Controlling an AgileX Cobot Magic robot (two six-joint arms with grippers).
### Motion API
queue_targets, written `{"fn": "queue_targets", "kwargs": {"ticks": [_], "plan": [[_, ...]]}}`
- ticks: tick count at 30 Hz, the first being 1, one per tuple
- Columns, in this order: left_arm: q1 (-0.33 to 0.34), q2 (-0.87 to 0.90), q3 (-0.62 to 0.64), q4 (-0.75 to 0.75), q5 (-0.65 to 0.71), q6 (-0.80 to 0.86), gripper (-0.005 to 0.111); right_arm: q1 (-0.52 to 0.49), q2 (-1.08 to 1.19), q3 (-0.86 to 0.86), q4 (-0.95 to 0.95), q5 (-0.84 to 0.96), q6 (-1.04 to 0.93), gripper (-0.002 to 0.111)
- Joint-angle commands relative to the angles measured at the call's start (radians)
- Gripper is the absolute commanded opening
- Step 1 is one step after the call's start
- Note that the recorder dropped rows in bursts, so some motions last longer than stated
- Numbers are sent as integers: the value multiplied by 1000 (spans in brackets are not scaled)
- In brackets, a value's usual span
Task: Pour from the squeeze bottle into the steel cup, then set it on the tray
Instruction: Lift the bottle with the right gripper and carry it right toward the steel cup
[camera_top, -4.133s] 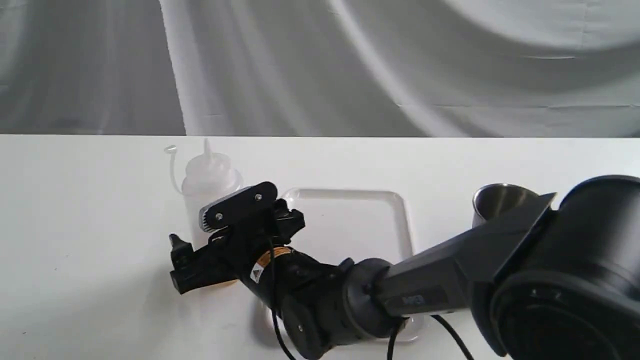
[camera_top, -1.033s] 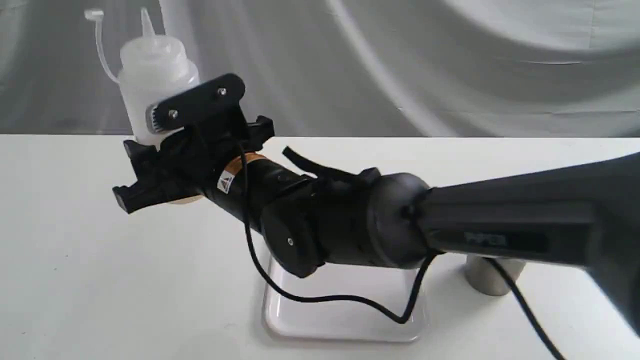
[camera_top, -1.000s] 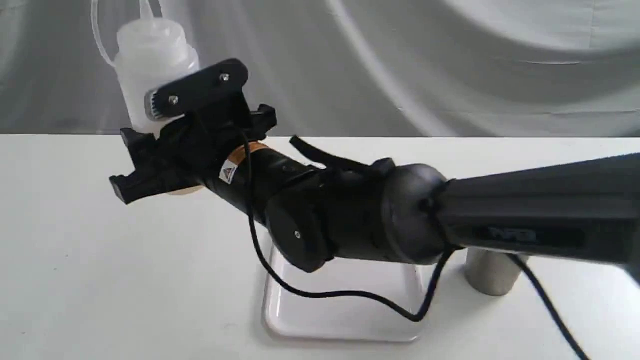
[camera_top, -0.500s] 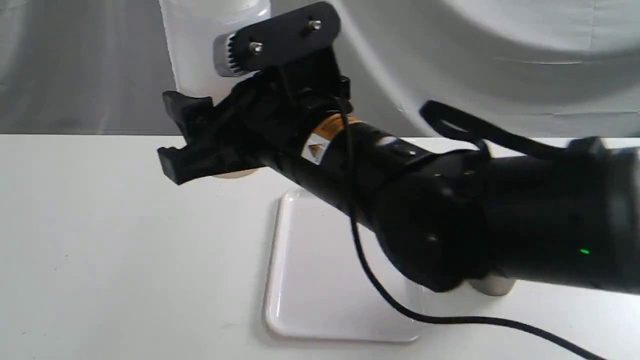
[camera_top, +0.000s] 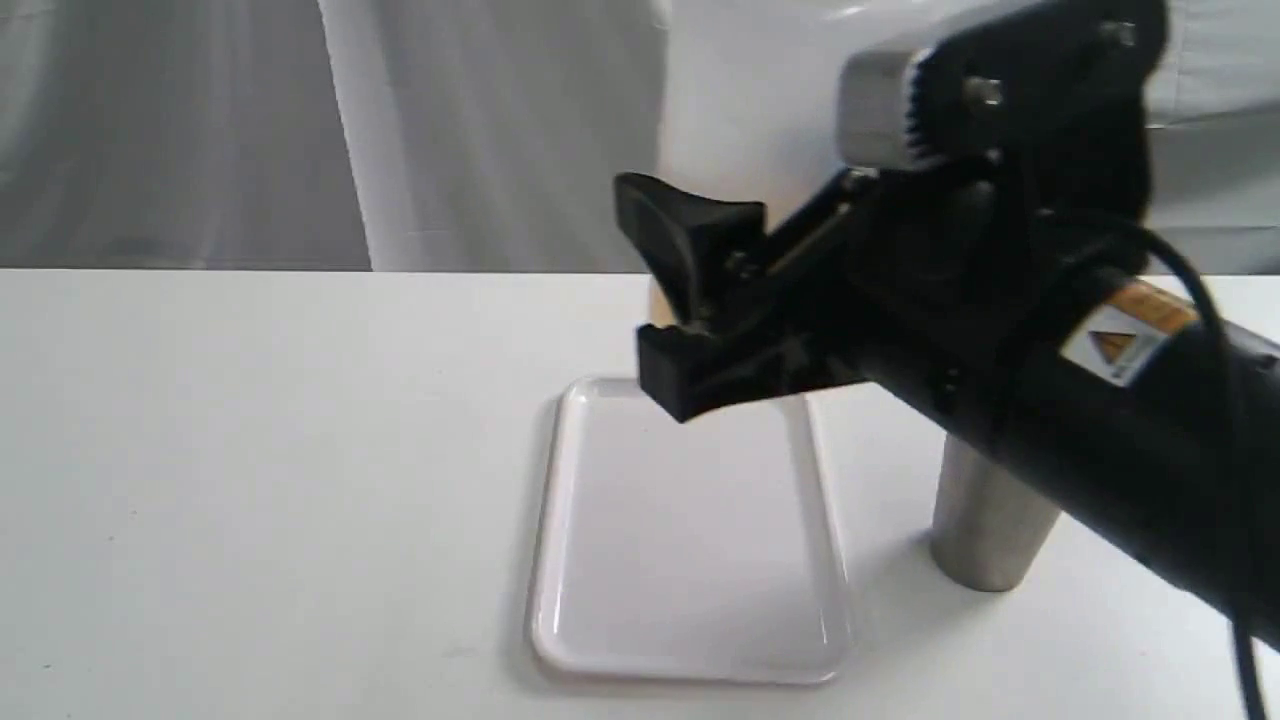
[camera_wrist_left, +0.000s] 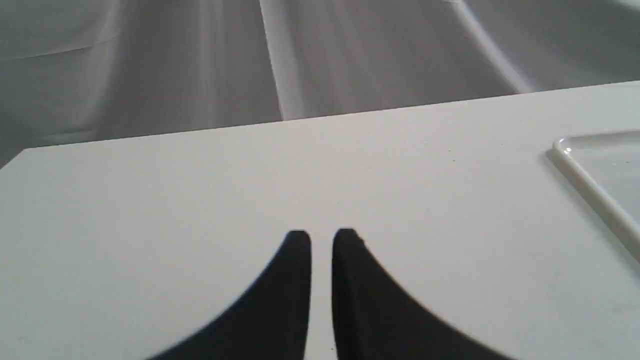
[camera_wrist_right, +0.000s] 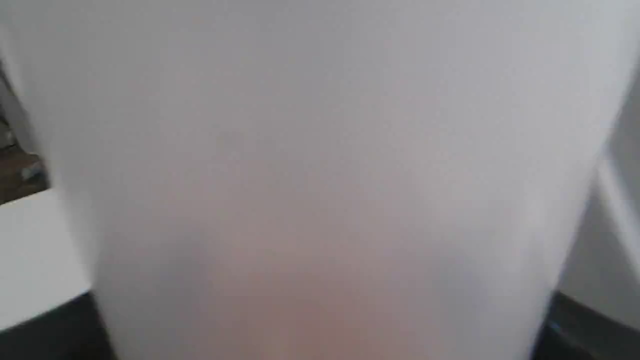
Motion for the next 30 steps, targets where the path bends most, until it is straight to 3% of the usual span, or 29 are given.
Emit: {"fn": "queue_targets", "kwargs": {"ticks": [1,5,14,24,30], "plan": [[-4,-5,4,2,-7,-2,8,-4,-78,52,184,-32,-208,0],[-4,-5,4,2,-7,-2,8,-4,-140,113,391,-83,-380,0],[-4,-5,4,2,-7,-2,8,-4,-220,176,556,-181,-610,0],[-4,-5,4,2,-7,-2,8,-4,-360,176,372,-150,-482,0],[-4,-5,4,2,-7,-2,8,-29,-408,176,124,-12,-220,0]]}}
